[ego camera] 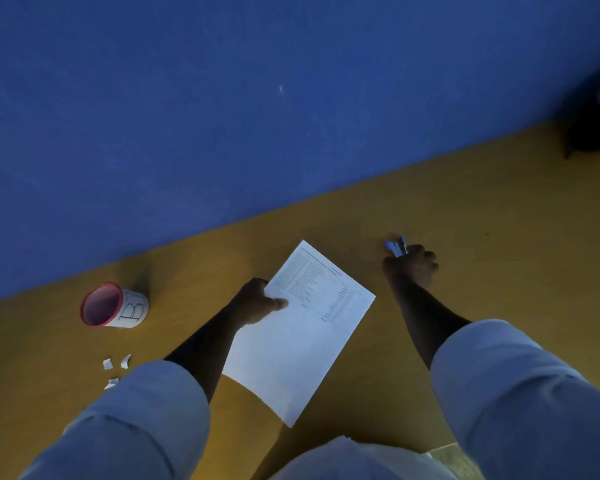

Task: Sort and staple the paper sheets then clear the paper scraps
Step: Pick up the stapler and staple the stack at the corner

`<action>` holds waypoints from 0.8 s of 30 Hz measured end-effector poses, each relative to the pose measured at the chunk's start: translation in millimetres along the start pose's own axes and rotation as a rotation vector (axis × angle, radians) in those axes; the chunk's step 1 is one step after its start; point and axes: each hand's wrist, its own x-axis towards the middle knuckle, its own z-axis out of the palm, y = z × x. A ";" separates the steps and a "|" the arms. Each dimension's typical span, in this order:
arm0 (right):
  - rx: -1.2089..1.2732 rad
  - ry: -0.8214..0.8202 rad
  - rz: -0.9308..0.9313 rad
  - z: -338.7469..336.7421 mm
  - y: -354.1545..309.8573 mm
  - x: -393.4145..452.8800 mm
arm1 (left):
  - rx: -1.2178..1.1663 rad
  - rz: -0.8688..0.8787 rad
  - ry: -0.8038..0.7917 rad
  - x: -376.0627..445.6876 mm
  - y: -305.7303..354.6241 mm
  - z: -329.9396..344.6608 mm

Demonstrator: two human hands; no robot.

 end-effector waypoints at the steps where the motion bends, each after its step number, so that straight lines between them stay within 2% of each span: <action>1: -0.022 0.006 0.004 1.4 -0.8 3.1 | 0.001 -0.003 -0.002 2.9 -1.3 1.2; 6: -0.126 -0.016 0.016 9.5 -6.6 16.5 | 0.039 -0.015 -0.020 14.7 -4.8 5.3; 16: -0.165 -0.058 -0.079 11.9 -2.3 25.9 | 0.073 -0.005 -0.066 26.8 -4.3 7.3; 19: -0.006 -0.082 -0.150 11.7 -8.5 19.7 | 0.091 0.006 -0.095 26.9 -3.8 6.8; 21: 0.136 -0.136 -0.288 13.2 -13.8 13.7 | 0.102 0.011 -0.110 26.3 -3.5 5.2; 23: 0.233 -0.271 -0.382 14.7 -19.4 5.7 | 0.106 0.024 -0.118 24.7 -2.4 3.7; 24: 0.326 -0.380 -0.350 13.8 -23.8 1.0 | 0.115 0.032 -0.113 23.3 -2.0 3.1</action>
